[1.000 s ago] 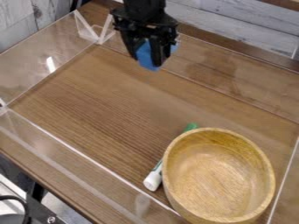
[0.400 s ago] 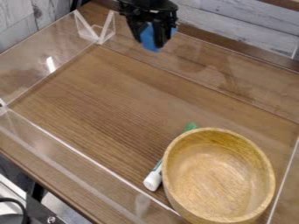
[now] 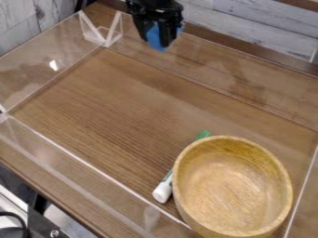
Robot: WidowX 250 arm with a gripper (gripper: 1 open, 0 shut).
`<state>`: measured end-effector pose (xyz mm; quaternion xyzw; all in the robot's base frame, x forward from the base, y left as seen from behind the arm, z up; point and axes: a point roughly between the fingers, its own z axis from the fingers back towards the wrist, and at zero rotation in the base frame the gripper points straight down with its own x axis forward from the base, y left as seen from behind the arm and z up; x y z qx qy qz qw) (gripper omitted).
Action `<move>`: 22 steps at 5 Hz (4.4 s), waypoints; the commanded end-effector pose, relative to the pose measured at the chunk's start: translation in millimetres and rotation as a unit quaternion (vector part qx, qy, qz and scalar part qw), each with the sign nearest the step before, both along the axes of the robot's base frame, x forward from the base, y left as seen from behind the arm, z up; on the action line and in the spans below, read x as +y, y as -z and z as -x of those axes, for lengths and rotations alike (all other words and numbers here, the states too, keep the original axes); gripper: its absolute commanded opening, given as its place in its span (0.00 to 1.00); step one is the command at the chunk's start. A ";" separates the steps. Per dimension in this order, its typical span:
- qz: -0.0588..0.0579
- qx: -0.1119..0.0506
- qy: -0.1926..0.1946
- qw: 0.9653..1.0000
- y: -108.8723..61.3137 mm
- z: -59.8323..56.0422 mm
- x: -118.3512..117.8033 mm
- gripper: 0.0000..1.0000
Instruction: Put the blue block in the brown bowl
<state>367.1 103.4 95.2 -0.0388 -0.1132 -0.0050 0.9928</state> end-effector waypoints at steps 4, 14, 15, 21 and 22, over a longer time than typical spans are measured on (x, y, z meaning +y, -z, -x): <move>-0.023 -0.037 0.001 0.999 -1.0 -7.9 30.6 0.00; -0.032 -0.065 0.057 0.996 14.6 -4.8 44.7 0.00; -0.034 -0.062 0.058 0.996 5.5 4.8 34.9 0.00; -0.044 -0.059 0.067 0.995 -39.0 64.9 -49.6 0.00; -0.043 -0.059 0.073 0.995 -42.4 77.8 -63.8 0.00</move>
